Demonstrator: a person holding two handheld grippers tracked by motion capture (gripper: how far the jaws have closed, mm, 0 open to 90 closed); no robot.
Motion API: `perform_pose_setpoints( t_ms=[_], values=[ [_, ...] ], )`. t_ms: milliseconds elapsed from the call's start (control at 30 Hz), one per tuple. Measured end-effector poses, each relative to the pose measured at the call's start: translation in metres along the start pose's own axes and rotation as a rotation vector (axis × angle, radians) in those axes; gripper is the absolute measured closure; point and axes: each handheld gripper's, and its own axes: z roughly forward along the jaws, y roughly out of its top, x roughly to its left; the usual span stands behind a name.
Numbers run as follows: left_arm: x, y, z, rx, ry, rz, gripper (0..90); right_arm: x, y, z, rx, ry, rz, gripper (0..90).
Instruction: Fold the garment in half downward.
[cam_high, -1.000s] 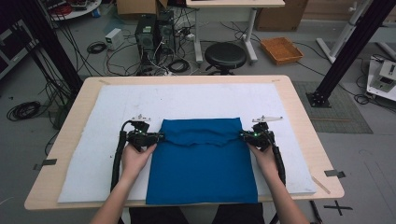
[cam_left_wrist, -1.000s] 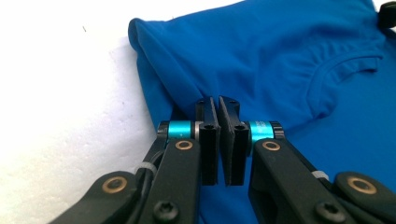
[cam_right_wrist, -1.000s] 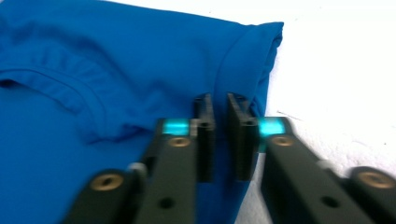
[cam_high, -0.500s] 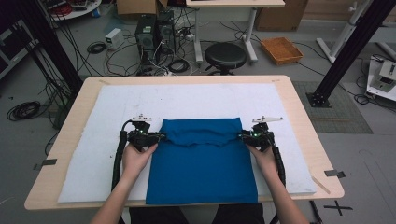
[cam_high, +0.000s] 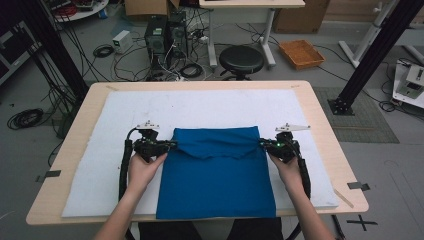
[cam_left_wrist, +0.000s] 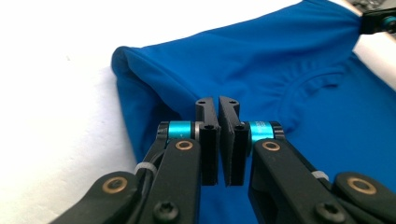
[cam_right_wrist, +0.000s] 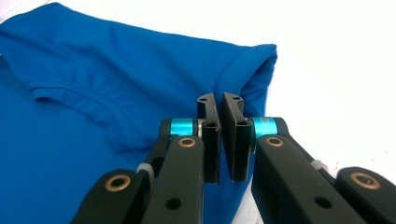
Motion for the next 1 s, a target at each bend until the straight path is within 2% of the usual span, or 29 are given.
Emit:
perform_pose_setpoints(
  t_ms=[33, 67, 233, 267, 400, 467, 533, 600, 633, 733, 1000],
  values=[
    [-0.001, 0.0, -0.002, 0.003, -0.011, 0.001, 86.6, 0.0, 0.0, 0.0, 0.0, 0.0, 0.0, 86.5],
    [-0.005, -0.002, -0.009, 0.01, -0.039, 0.002, 86.7, 0.002, -0.001, -0.004, 0.013, 0.008, -0.007, 86.5],
    [-0.016, -0.011, -0.027, 0.031, -0.107, 0.003, 86.7, 0.007, -0.01, -0.023, 0.03, 0.047, -0.001, 86.5],
    [-0.016, -0.011, -0.027, 0.031, -0.107, 0.003, 86.6, 0.007, -0.01, -0.023, 0.03, 0.047, -0.001, 86.5],
    [-0.027, -0.021, -0.039, 0.051, -0.15, 0.019, 86.6, 0.013, -0.022, -0.039, 0.042, 0.081, -0.001, 86.5],
    [-0.031, -0.027, -0.045, 0.053, -0.177, 0.015, 86.6, 0.021, -0.031, -0.05, 0.043, 0.107, 0.001, 86.5],
    [-0.034, -0.033, -0.051, 0.053, -0.195, 0.009, 86.6, 0.024, -0.034, -0.055, 0.039, 0.118, -0.008, 86.5],
    [-0.038, -0.039, -0.057, 0.055, -0.211, 0.01, 86.6, 0.035, -0.042, -0.069, 0.033, 0.14, -0.024, 86.5],
    [-0.041, -0.042, -0.06, 0.055, -0.22, 0.013, 86.6, 0.035, -0.042, -0.069, 0.033, 0.14, -0.024, 86.5],
    [-0.05, -0.053, -0.071, 0.054, -0.24, 0.025, 86.6, 0.048, -0.053, -0.084, 0.025, 0.156, -0.044, 86.5],
    [-0.061, -0.074, -0.084, 0.077, -0.262, 0.026, 86.6, 0.062, -0.072, -0.102, 0.017, 0.179, -0.048, 86.5]
  ],
)
